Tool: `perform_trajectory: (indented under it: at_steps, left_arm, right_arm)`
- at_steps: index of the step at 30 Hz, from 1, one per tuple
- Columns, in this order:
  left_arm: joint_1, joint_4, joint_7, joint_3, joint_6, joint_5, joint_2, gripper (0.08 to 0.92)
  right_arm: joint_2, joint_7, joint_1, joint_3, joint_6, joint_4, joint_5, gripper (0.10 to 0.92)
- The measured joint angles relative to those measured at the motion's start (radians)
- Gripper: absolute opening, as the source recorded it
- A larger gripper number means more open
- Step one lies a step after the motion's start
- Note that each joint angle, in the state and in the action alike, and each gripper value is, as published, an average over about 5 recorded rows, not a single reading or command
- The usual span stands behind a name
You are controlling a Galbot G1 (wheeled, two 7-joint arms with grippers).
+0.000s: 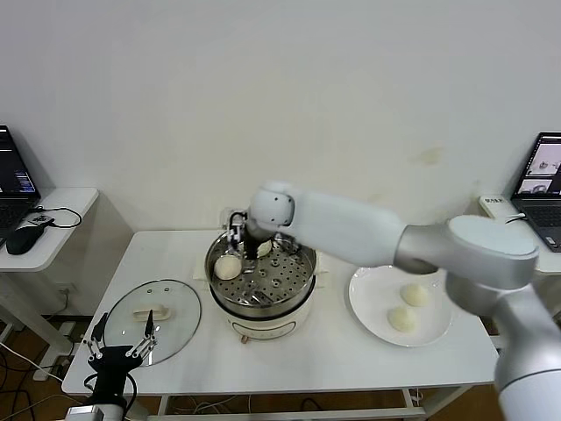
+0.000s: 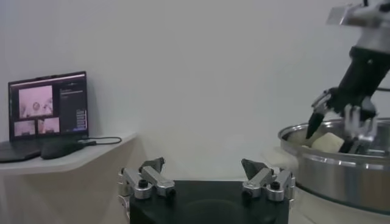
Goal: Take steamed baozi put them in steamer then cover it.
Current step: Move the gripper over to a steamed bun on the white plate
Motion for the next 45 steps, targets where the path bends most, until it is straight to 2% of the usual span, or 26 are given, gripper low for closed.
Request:
perform_trajectory:
  at_steps: [13,24,33,45]
  left_arm:
    - [-0.012,0.024,0.000,0.021,-0.001,0.001,0.010,0.823]
    - [-0.016,0.033,0.002,0.030,0.004,0.014,0.012,0.823]
    - [-0.016,0.040,0.002,0.034,0.004,0.022,0.008,0.823]
    - [-0.002,0.039,0.001,0.025,0.002,0.024,0.004,0.823]
  right_arm:
    - [-0.418,-0.180,0.143,-0.066,0.127,0.305,-0.123,0.823]
    - [-0.715,-0.211,-0.078,0.051,0.206,0.405,-0.309,0.823]
    - [-0.804,-0.200,-0.336,0.208,0.250,0.385,-0.433,0.823]
    - [-0.784,-0.163,-0.506,0.299,0.274,0.281,-0.521,0.823]
